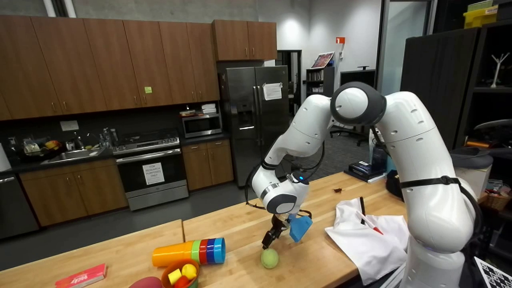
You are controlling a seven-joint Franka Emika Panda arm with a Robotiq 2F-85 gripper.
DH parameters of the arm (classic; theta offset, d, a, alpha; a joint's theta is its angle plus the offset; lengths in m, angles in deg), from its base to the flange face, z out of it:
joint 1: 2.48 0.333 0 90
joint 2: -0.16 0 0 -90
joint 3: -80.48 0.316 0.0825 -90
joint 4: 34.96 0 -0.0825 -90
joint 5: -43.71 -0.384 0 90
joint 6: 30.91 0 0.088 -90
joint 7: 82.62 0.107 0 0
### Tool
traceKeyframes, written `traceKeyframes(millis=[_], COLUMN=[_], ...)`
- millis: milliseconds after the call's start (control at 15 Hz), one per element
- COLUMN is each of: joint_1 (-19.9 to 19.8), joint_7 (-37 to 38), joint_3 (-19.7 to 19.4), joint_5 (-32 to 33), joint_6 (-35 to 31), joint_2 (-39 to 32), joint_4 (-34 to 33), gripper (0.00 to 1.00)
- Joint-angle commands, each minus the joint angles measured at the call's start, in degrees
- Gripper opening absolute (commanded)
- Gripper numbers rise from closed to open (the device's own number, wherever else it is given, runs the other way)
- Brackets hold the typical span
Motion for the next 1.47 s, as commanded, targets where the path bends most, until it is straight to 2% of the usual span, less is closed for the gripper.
traceKeyframes(millis=[0,200,333,467,733,933,1000,1067,1200,1267,1333,1400], joint_1=[-10.96,-18.84,-22.52,-23.68,-22.41,-28.5,-28.42,-30.24,-31.35,-30.73,-29.79,-30.08], joint_7=[7.76,12.1,13.5,15.34,19.61,16.98,16.11,15.37,14.49,15.28,15.84,15.81], joint_3=[13.44,21.86,25.56,26.25,23.62,30.35,29.9,31.88,32.46,31.38,30.63,30.63], joint_5=[3.14,3.33,1.07,-1.41,-4.07,-7.16,-9.55,-11.26,-14.0,-15.38,-12.34,-13.18], joint_6=[-0.08,-4.16,-7.79,-11.06,-13.43,-15.4,-12.97,-12.9,-12.94,-13.06,-12.83,-12.79], joint_2=[-2.33,-5.02,-6.78,-7.27,-6.13,-10.87,-11.01,-12.65,-12.99,-12.31,-10.34,-10.49], joint_4=[3.32,2.96,1.12,-0.8,-3.71,-4.45,-3.04,-3.02,-3.11,-3.55,-3.57,-3.84], gripper=[1.0,1.0,1.0,1.0,1.0,1.0,1.0,1.0,1.0,1.0,1.0,1.0])
